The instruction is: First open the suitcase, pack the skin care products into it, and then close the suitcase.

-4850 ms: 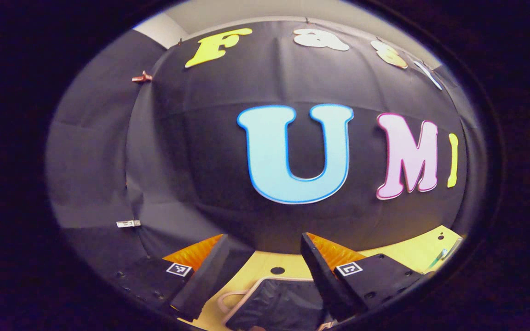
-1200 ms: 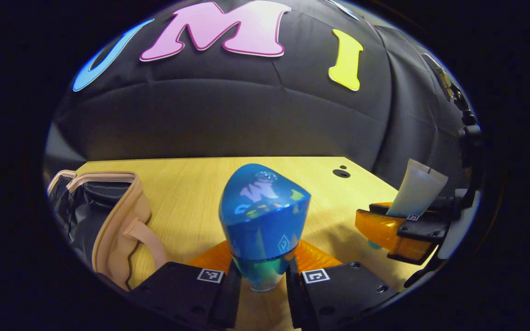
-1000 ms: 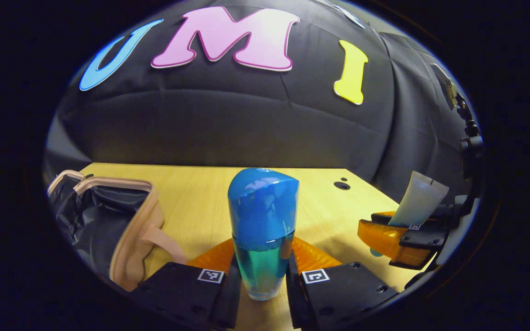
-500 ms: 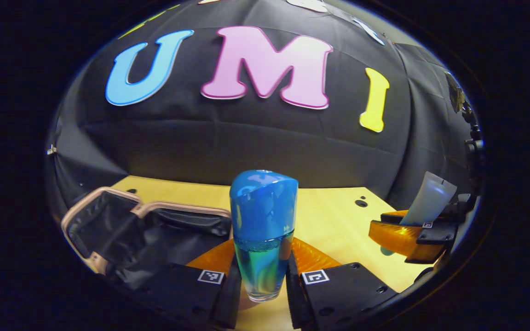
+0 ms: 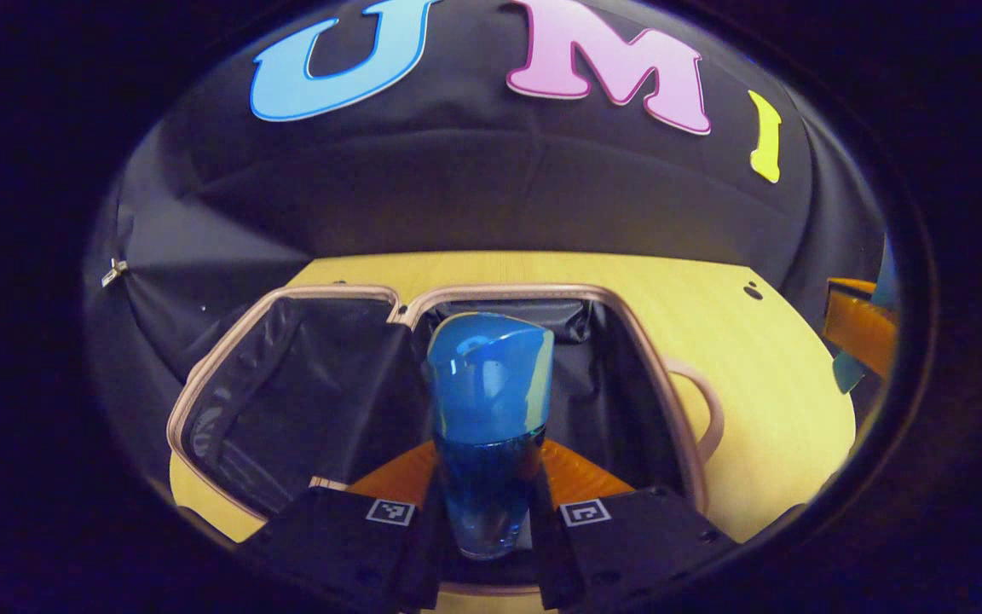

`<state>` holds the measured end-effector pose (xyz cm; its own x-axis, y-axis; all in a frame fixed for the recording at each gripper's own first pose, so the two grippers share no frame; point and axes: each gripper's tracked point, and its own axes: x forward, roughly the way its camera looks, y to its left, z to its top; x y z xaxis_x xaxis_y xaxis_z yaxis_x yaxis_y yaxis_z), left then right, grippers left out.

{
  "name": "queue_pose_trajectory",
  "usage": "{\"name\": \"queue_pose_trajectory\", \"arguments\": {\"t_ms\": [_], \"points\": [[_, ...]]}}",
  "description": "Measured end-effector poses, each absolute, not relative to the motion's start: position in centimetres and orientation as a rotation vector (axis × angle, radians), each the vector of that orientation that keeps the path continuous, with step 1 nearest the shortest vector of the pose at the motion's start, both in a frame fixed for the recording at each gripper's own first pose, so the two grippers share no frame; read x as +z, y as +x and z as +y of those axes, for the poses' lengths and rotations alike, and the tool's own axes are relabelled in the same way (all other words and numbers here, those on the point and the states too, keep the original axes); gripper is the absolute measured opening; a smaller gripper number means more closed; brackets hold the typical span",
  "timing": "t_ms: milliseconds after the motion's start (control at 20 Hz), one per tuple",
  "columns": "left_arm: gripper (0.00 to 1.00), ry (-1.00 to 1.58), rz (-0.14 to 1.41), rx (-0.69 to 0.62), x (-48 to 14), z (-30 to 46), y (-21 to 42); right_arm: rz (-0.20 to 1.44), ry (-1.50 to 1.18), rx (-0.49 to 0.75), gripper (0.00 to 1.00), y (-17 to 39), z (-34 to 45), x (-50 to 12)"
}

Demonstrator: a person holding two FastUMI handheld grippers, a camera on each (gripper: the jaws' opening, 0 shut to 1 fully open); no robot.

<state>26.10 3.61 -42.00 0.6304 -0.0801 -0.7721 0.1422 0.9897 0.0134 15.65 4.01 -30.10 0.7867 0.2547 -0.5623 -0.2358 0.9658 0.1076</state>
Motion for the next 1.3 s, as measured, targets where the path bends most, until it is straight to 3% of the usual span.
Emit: {"name": "queue_pose_trajectory", "arguments": {"t_ms": [100, 400, 450, 550, 650, 700, 950, 1050, 1100, 1150, 1200, 1300], "points": [[0.47, 0.08, 0.965, -0.146, -43.6, 4.5, 26.0, 0.586, 0.041, 0.282, 0.29, 15.7, 5.2, -29.4], [0.46, 0.103, 1.227, -0.126, -47.5, 5.3, 26.8, 0.628, 0.073, 0.291, 0.29, 13.6, 4.9, -29.8], [0.47, 0.103, 1.223, -0.127, -47.2, 5.1, 27.7, 0.632, 0.078, 0.287, 0.24, 13.2, 4.5, -29.7], [0.46, 0.129, 1.26, -0.12, -47.5, 5.6, 28.3, 0.651, 0.087, 0.284, 0.29, 12.7, 4.1, -30.2], [0.46, 0.152, 1.266, -0.119, -46.9, 4.9, 28.6, 0.673, 0.099, 0.29, 0.29, 12.5, 4.4, -30.5], [0.46, 0.165, 1.254, -0.112, -46.7, 5.1, 28.7, 0.679, 0.109, 0.293, 0.24, 12.7, 4.6, -30.7], [0.52, 0.156, 1.09, -0.086, -41.6, 5.9, 29.7, 0.759, 0.119, 0.291, 0.29, 13.5, 6.0, -32.3], [0.64, 0.157, 0.971, -0.071, -37.4, 7.3, 29.6, 0.8, 0.124, 0.304, 0.29, 14.0, 7.6, -33.0], [0.82, 0.154, 0.919, -0.054, -35.4, 8.3, 28.9, 0.82, 0.134, 0.31, 0.29, 14.3, 8.6, -33.5], [0.93, 0.15, 0.879, -0.029, -34.0, 9.4, 28.1, 0.839, 0.139, 0.307, 0.29, 14.7, 9.6, -34.1], [0.99, 0.137, 0.831, -0.014, -32.2, 10.4, 26.7, 0.863, 0.135, 0.306, 0.29, 15.0, 10.5, -35.1], [0.98, 0.104, 0.732, 0.0, -28.5, 11.9, 24.0, 0.94, 0.157, 0.293, 0.29, 15.1, 12.5, -37.0]]}}
